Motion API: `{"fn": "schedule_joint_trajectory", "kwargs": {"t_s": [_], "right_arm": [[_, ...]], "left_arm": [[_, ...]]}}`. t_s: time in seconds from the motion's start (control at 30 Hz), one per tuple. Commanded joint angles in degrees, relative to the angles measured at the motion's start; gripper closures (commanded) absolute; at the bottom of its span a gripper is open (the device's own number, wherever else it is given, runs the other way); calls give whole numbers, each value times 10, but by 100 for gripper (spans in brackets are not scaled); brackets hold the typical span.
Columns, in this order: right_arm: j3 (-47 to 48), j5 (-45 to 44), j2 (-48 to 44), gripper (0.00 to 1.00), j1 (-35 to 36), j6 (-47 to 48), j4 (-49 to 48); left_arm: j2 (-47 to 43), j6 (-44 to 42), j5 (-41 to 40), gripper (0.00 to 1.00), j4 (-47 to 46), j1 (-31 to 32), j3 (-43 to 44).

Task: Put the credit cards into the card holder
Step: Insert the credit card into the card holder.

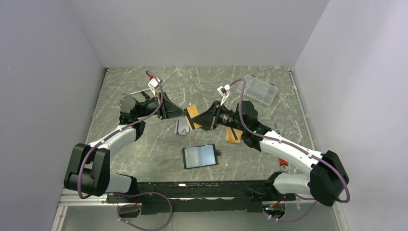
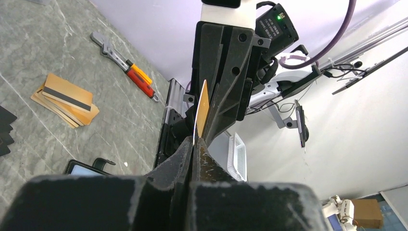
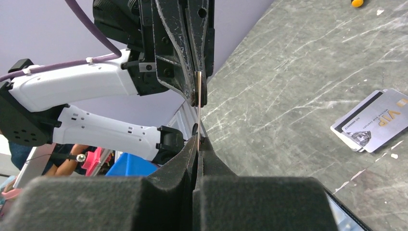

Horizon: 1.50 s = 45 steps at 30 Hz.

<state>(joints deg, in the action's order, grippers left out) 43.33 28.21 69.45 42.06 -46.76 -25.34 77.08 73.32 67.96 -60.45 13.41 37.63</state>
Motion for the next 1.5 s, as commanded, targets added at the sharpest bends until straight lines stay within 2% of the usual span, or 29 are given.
{"fn": "schedule_joint_trajectory", "kwargs": {"t_s": [0.0, 0.1, 0.3, 0.47, 0.67, 0.77, 0.87, 0.93, 1.0, 1.07, 1.13, 1.27, 1.33, 1.4, 1.47], "right_arm": [[10, 9, -13, 100, 4, 22, 11], [35, 36, -24, 99, -16, 46, 49], [60, 89, -16, 98, -45, 46, 63], [89, 104, 2, 87, -47, 65, 94], [100, 106, 6, 82, -50, 71, 106], [106, 112, 14, 86, -50, 68, 107], [112, 123, 23, 99, -51, 63, 111], [106, 124, 24, 100, -52, 61, 111], [95, 107, 18, 100, -51, 60, 124], [78, 92, 10, 100, -56, 67, 150], [42, 78, -5, 100, -60, 74, 172], [-73, 66, -23, 100, -59, 45, 146], [-121, 62, -23, 100, -54, 30, 123], [-159, 45, -24, 100, -44, 25, 110], [-183, 37, -16, 100, -33, 18, 87]], "left_arm": [[-19, -32, 10, 99, 28, 4, 20], [-20, -40, 12, 100, 37, 4, 17], [-24, -57, 18, 100, 58, 5, 20], [-28, -64, 22, 100, 70, 5, 22], [-30, -64, 25, 100, 72, 5, 24], [-31, -68, 28, 100, 76, 6, 25], [-34, -73, 31, 100, 80, 7, 25], [-37, -99, 35, 100, 110, 12, 29], [-43, -157, 31, 85, 180, 18, 41], [-50, -277, 10, 65, 356, 21, 71], [-50, -432, -35, 54, 549, 23, 115], [-47, -644, -89, 44, 749, 28, 161], [-41, -748, -116, 45, 828, 34, 171], [-39, -847, -186, 47, 894, 55, 178], [-42, -913, -225, 49, 917, 71, 166]]}}
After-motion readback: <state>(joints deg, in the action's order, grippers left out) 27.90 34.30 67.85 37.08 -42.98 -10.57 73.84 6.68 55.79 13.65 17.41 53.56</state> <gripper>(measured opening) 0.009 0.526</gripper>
